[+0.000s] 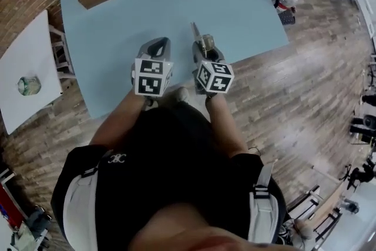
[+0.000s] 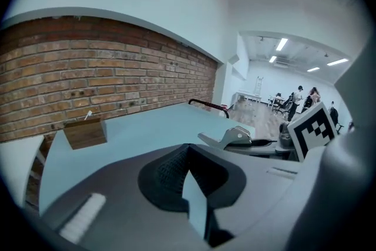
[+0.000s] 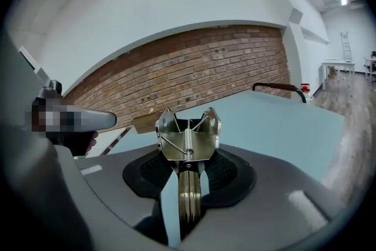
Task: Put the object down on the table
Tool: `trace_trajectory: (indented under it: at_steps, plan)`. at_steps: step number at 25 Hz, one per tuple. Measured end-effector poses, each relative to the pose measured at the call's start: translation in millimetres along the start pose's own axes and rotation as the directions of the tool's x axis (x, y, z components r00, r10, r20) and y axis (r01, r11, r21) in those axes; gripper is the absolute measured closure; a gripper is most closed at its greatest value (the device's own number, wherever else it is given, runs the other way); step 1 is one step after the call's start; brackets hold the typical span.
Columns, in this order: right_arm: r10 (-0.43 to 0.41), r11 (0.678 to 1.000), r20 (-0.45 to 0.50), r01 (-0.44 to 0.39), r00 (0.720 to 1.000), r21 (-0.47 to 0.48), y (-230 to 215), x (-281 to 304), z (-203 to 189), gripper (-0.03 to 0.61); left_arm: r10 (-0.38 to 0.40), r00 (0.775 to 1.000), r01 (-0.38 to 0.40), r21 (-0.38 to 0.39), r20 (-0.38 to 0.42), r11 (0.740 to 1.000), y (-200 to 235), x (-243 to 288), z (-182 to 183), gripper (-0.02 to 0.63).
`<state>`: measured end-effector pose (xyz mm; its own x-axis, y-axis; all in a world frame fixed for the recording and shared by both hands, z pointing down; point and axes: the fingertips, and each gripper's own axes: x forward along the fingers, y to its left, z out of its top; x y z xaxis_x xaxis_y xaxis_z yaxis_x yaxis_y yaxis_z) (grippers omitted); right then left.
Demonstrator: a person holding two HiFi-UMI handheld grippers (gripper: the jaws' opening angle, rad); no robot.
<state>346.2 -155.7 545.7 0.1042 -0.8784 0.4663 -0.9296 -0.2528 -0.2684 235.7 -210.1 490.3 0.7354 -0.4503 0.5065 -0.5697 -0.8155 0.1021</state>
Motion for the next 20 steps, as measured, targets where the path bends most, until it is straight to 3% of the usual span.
trace_trajectory:
  at_steps: [4,10,20]
  plan:
    - [0.096,0.994,-0.075,-0.099,0.993,-0.049,9,33,-4,0.419,0.099,0.994,-0.1,-0.042,-0.037,0.994,17,-3,-9,0.615]
    - [0.142,0.977,-0.241,-0.175,0.96,-0.122,20,81,-51,0.419,0.261,0.962,-0.268,-0.114,-0.078,0.957,59,-28,-28,0.615]
    - [0.195,0.953,-0.353,-0.262,0.915,-0.153,34,113,-90,0.419,0.379,0.915,-0.401,-0.211,-0.137,0.892,83,-61,-54,0.615]
